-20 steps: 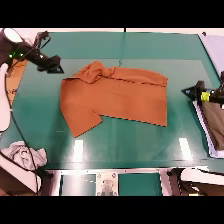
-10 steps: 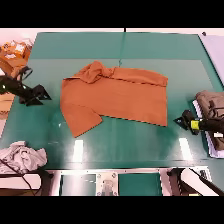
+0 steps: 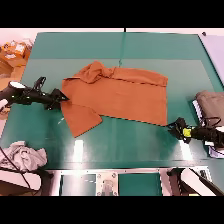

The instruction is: Fold the shirts.

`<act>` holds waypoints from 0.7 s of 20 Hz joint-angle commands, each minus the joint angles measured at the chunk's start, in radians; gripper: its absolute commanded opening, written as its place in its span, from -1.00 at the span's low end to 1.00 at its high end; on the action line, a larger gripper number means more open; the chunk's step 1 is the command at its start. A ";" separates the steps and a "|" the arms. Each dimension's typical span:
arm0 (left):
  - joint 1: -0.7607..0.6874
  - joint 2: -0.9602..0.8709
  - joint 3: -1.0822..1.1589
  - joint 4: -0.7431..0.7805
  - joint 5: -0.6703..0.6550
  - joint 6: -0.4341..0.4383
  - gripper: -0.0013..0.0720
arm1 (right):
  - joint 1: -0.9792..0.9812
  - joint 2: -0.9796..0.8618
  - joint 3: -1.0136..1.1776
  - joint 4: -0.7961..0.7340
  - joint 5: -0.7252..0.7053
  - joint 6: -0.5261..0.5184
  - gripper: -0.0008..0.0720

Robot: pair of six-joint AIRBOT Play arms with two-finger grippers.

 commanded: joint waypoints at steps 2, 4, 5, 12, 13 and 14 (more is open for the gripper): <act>-0.012 -0.028 -0.009 -0.040 0.044 0.050 0.65 | 0.030 0.000 -0.095 0.103 -0.040 -0.022 0.17; -0.012 -0.028 -0.009 -0.040 0.043 0.064 -0.27 | 0.082 0.000 -0.128 0.157 -0.110 -0.022 0.17; -0.012 -0.028 -0.009 -0.040 0.040 0.084 -0.84 | 0.116 0.000 -0.135 0.178 -0.153 -0.022 0.17; -0.012 -0.028 -0.009 -0.040 -0.003 0.108 -0.88 | 0.195 0.000 -0.133 0.267 -0.427 -0.022 0.10; -0.012 -0.028 -0.009 -0.040 -0.018 0.122 -0.89 | 0.198 0.000 -0.133 0.275 -0.445 -0.022 0.10; -0.012 -0.028 -0.009 -0.040 -0.030 0.126 -0.89 | 0.206 0.000 -0.133 0.275 -0.459 -0.022 0.10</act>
